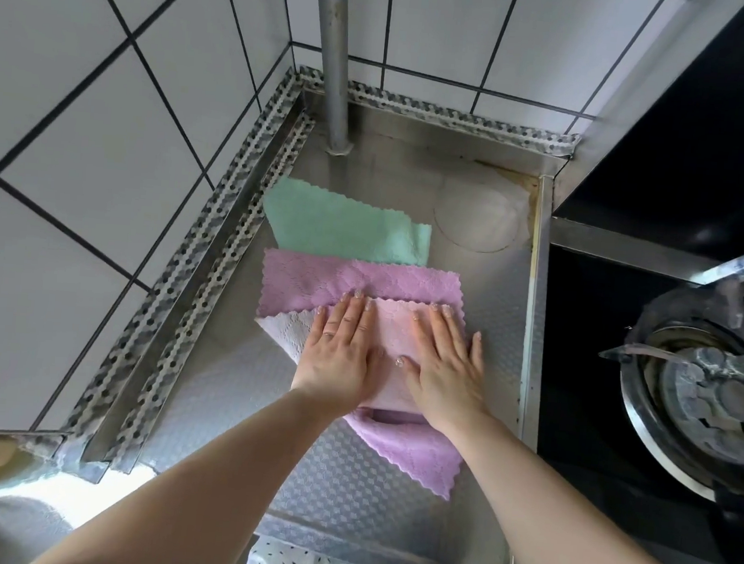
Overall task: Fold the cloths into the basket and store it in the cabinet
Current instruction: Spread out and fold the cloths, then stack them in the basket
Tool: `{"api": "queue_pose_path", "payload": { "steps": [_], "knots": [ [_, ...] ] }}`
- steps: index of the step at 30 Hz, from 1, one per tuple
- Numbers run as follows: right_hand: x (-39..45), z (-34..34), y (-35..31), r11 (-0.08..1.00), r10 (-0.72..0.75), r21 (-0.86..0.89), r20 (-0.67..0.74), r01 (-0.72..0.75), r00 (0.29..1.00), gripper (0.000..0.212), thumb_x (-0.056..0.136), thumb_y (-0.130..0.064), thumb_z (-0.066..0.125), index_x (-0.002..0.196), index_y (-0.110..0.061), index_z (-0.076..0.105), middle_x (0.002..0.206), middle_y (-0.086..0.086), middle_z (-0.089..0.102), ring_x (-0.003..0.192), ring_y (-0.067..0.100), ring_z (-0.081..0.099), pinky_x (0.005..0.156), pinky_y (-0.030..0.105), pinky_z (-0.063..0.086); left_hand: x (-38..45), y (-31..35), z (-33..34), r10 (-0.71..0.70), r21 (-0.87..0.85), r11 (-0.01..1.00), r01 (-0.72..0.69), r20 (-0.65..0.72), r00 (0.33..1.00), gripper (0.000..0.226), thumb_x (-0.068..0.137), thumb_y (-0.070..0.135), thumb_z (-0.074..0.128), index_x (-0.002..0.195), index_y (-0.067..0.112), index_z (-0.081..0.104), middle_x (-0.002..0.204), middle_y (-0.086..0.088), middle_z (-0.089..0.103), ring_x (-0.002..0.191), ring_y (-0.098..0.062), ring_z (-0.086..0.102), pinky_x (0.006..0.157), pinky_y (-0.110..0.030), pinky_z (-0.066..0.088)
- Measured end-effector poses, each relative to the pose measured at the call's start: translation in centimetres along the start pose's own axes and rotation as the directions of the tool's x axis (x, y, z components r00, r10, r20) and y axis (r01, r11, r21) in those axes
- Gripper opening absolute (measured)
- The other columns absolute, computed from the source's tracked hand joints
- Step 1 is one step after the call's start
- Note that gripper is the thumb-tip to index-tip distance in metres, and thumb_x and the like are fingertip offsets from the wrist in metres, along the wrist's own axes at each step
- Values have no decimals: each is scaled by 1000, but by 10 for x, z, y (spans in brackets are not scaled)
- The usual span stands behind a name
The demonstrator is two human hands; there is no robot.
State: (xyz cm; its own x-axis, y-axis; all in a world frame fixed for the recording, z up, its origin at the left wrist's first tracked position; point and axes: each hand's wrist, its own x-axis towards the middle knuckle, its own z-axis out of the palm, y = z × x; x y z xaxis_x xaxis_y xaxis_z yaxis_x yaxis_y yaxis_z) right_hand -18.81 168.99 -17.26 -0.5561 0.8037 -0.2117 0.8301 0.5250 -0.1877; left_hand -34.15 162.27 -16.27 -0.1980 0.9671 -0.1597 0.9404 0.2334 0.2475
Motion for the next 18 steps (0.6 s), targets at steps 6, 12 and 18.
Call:
{"api": "queue_pose_path", "payload": {
  "steps": [6,12,18],
  "knots": [
    [-5,-21,12,961,69,274,-67,-48,995,65,89,-43,54,145,-17,32,154,5,25,140,23,23,113,36,18,-9,-12,-26,-159,-638,767,70,-84,984,47,94,11,40,140,17,41,146,-5,39,134,-19,38,109,-33,34],
    [-29,-23,16,790,225,583,14,-191,974,44,86,-27,62,130,-23,53,104,-11,45,91,9,51,81,19,35,-27,-14,-38,-364,-893,332,303,175,915,31,85,11,43,80,27,69,83,-3,72,82,-23,69,77,-40,57],
    [-14,-28,14,543,391,772,113,-329,913,36,82,-16,67,117,-18,59,102,-5,61,89,11,56,73,22,39,-11,-19,-43,-348,-885,75,459,408,844,13,87,10,61,94,7,72,90,-12,73,79,-19,69,81,-33,57]
  ]
}}
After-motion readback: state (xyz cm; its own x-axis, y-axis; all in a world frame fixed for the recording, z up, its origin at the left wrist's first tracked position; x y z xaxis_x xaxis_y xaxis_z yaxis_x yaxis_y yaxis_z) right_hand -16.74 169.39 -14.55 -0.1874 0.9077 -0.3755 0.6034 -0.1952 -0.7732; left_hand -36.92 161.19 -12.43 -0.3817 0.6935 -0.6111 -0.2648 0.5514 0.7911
